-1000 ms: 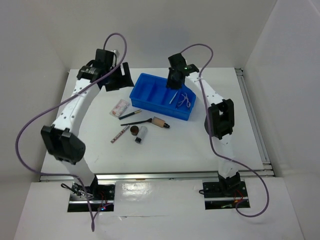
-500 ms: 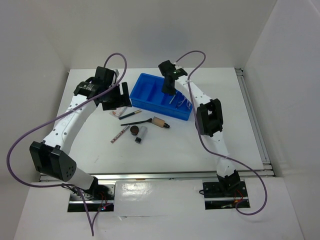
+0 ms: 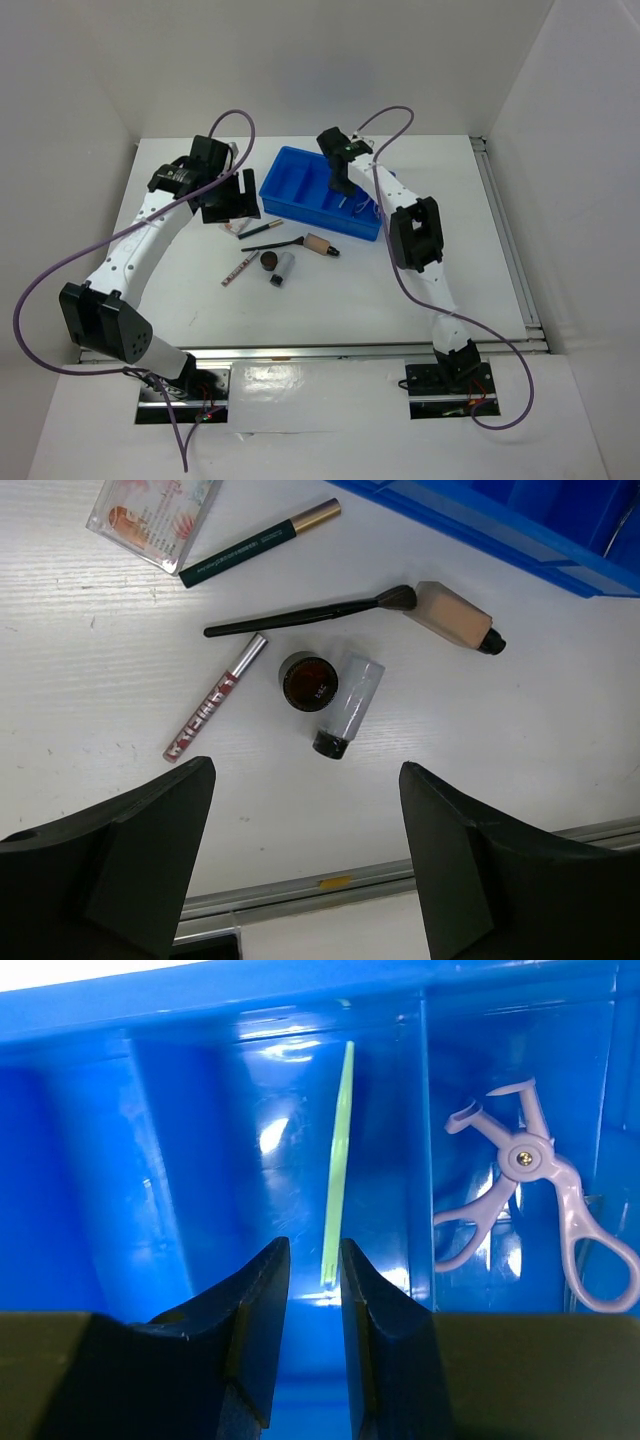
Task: Organize the makeup
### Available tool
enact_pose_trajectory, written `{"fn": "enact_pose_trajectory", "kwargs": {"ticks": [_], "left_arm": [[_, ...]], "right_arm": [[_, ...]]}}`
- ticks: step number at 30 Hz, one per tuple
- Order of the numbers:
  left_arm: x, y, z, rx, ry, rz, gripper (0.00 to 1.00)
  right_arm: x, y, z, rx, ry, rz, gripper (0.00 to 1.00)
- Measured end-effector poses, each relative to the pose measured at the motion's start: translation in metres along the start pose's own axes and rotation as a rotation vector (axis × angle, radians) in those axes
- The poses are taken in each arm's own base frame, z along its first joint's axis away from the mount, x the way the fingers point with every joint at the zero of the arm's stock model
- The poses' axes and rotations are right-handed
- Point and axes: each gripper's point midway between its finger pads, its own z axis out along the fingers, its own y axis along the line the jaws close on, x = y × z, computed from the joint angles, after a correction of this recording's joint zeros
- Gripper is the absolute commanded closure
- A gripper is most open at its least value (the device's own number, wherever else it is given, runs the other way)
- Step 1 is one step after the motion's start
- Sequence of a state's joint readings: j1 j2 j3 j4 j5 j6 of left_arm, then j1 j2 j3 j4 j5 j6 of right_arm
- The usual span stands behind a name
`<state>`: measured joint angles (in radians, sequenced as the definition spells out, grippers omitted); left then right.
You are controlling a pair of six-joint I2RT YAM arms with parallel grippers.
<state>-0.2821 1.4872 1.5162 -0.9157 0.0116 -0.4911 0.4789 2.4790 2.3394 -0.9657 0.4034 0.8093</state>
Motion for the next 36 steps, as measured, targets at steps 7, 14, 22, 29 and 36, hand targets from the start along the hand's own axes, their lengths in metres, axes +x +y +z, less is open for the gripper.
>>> {"fn": "enact_pose_trajectory", "kwargs": {"ticks": [7,14,22,29,36], "left_arm": [[0.001,0.001,0.0,-0.001,0.002,0.018,0.12],[0.001,0.001,0.0,-0.001,0.002,0.02,0.12],[0.001,0.001,0.0,-0.001,0.002,0.022,0.12],[0.001,0.001,0.001,-0.002,0.003,0.022,0.12],[0.001,0.001,0.001,-0.002,0.004,0.021,0.12]], "right_arm": [[0.012,-0.007,0.018,0.044,0.017,-0.004,0.58],[0.016,-0.012,0.024,0.07,0.018,0.0,0.57],[0.017,-0.015,0.034,0.082,0.022,0.011,0.56],[0.012,-0.014,0.039,0.068,0.008,0.013,0.6],[0.005,-0.012,0.043,0.033,-0.023,0.007,0.78]]}}
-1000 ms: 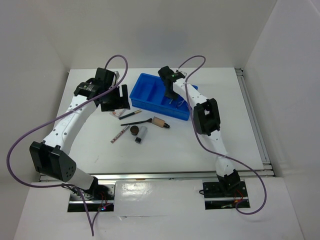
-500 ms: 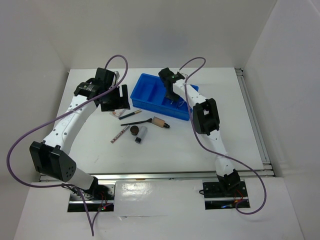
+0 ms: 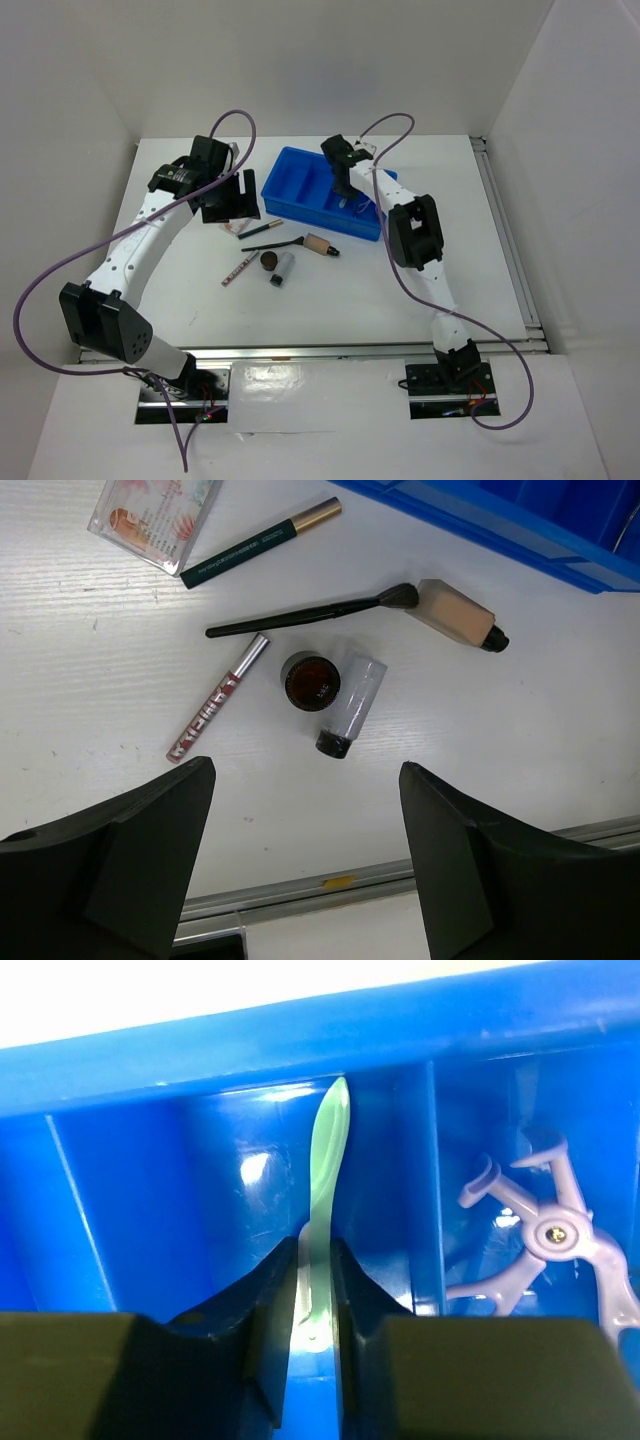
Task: Organize the makeup
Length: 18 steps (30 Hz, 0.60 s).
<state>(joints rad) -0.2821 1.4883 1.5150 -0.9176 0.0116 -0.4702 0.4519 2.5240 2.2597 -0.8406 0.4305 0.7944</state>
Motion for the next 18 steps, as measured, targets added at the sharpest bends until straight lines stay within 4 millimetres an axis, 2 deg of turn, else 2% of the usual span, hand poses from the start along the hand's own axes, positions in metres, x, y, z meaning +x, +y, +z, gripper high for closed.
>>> {"fn": "enact_pose_trajectory", "kwargs": {"ticks": [3,7,12,18], "left_arm": [[0.0,0.0,0.0,-0.001,0.002,0.0,0.12],[0.001,0.0,0.0,-0.001,0.003,0.0,0.12],[0.001,0.0,0.0,-0.001,0.003,0.0,0.12],[0.001,0.0,0.0,-0.001,0.003,0.0,0.12]], "right_arm": [[-0.002,0.002,0.0,-0.017,-0.006,-0.007,0.87],[-0.003,0.006,-0.001,-0.041,-0.009,-0.021,0.93],[-0.005,0.01,-0.003,-0.066,-0.012,-0.045,0.97],[-0.019,0.015,-0.021,-0.1,-0.036,-0.056,1.0]]}}
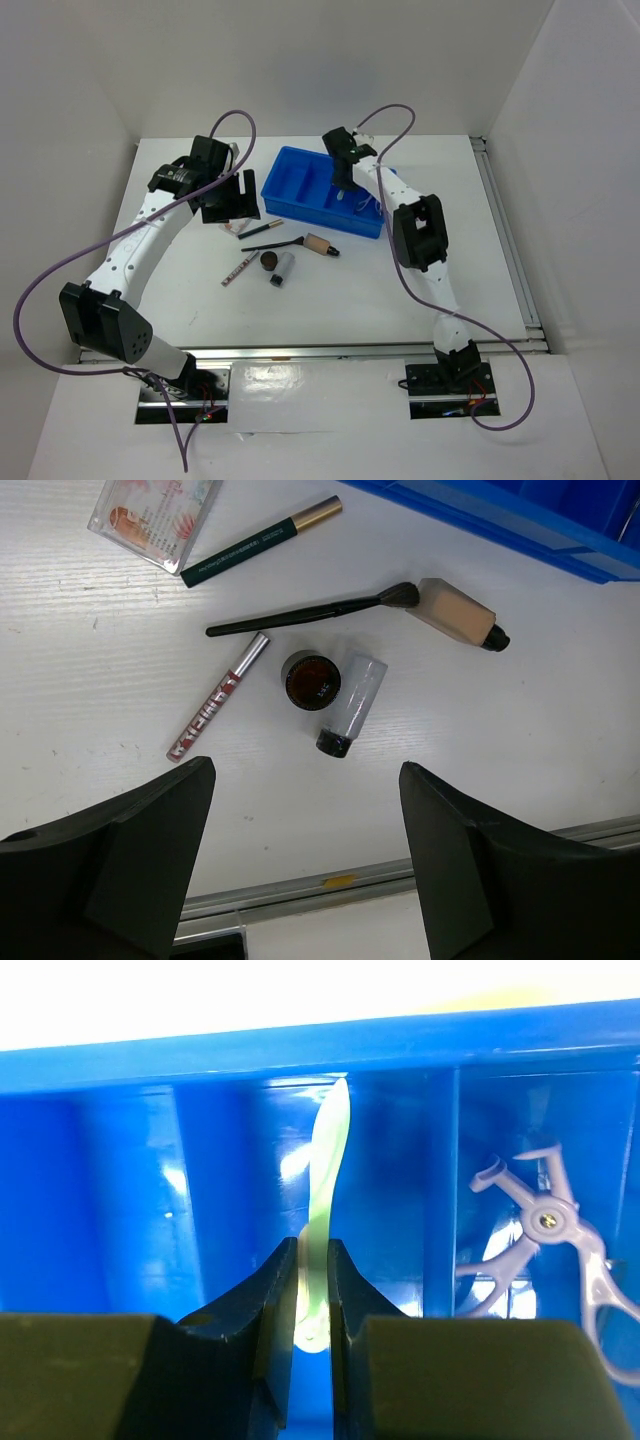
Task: Organize the makeup
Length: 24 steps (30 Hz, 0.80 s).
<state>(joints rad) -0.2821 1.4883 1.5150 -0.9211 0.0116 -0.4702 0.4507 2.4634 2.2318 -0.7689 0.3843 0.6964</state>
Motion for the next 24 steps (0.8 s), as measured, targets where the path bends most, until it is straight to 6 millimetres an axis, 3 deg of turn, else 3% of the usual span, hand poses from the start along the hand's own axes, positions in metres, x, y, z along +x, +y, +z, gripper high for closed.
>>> {"fn": "enact_pose_trajectory", "kwargs": {"ticks": [10,17,21,24], "left_arm": [[0.0,0.0,0.0,0.001,0.0,0.0,0.12],[0.0,-0.001,0.0,0.006,0.002,0.0,0.12],[0.001,-0.002,0.0,0.013,0.004,0.0,0.12],[0.0,-0.002,0.0,0.014,0.003,0.001,0.12]], "right_arm": [[-0.02,0.007,-0.023,-0.035,-0.046,0.0,1.0],[-0.055,0.003,-0.058,-0.037,-0.139,0.004,1.0],[-0.073,-0.009,-0.088,-0.027,-0.194,0.012,1.0],[-0.073,-0.025,-0.101,-0.005,-0.2,0.009,1.0]]}}
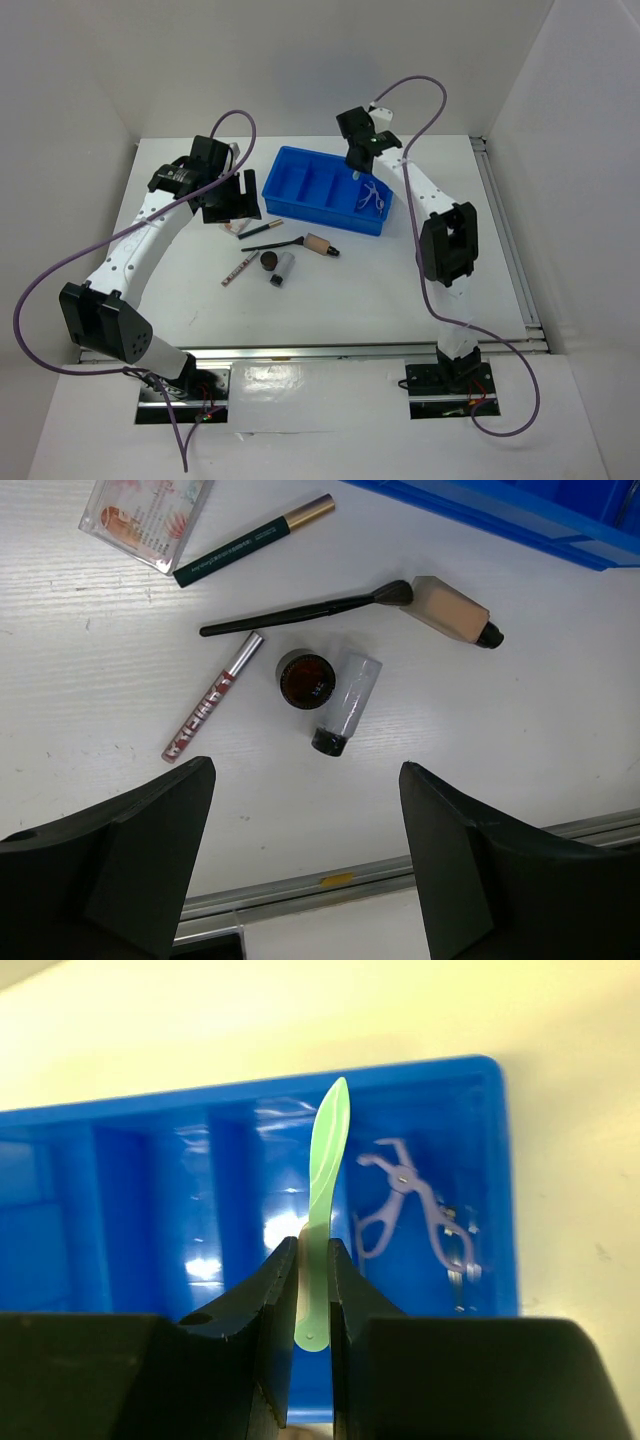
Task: Organize the makeup
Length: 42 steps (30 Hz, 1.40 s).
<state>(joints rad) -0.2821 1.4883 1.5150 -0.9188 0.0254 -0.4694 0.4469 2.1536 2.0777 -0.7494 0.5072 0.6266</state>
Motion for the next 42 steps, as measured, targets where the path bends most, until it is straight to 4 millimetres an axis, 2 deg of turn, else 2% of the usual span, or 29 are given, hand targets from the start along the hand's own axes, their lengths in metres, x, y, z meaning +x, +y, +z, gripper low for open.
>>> {"fn": "enact_pose_trajectory", "kwargs": {"ticks": [3,7,10,15,19,23,26,29,32,33,36,39,41,42], "left_arm": [[0.0,0.0,0.0,-0.002,-0.001,0.003,0.12],[0.0,0.002,0.0,-0.008,-0.002,0.006,0.12],[-0.001,0.003,0.0,-0.013,-0.005,0.018,0.12],[-0.001,0.004,0.0,-0.019,-0.007,0.022,0.12],[-0.001,0.004,0.0,-0.02,-0.007,0.021,0.11],[-0.001,0.004,0.001,-0.02,-0.005,0.021,0.08],[-0.001,0.005,0.006,-0.025,0.008,0.02,0.02],[0.0,0.006,0.017,-0.035,0.033,0.016,0.02],[-0.001,0.006,0.029,-0.047,0.053,-0.012,0.09],[-0.003,0.008,0.033,-0.051,0.056,-0.024,0.16],[-0.011,0.017,0.046,-0.051,0.063,-0.117,0.27],[-0.022,0.038,0.062,-0.063,0.065,-0.209,0.27],[-0.025,0.056,0.077,-0.103,0.071,-0.258,0.21],[-0.024,0.062,0.084,-0.126,0.083,-0.262,0.18]], "right_arm": [[0.006,-0.015,0.001,0.032,0.014,-0.011,1.0],[0.024,-0.034,0.013,0.081,0.055,-0.036,1.0],[0.028,-0.041,0.016,0.102,0.064,-0.043,0.98],[0.028,-0.045,0.017,0.115,0.059,-0.048,0.72],[0.028,-0.045,0.017,0.117,0.058,-0.052,0.57],[0.028,-0.046,0.017,0.117,0.059,-0.06,0.5],[0.027,-0.046,0.016,0.116,0.059,-0.065,0.48],[0.025,-0.046,0.013,0.112,0.056,-0.071,0.48],[0.016,-0.046,0.002,0.097,0.043,-0.071,0.48],[0.011,-0.047,-0.005,0.088,0.036,-0.068,0.48],[-0.006,-0.053,-0.036,0.051,0.004,-0.06,0.48],[-0.024,-0.063,-0.072,0.013,-0.038,-0.048,0.48],[-0.03,-0.073,-0.096,-0.006,-0.062,-0.045,0.47],[-0.033,-0.077,-0.105,-0.015,-0.073,-0.043,0.42]]}}
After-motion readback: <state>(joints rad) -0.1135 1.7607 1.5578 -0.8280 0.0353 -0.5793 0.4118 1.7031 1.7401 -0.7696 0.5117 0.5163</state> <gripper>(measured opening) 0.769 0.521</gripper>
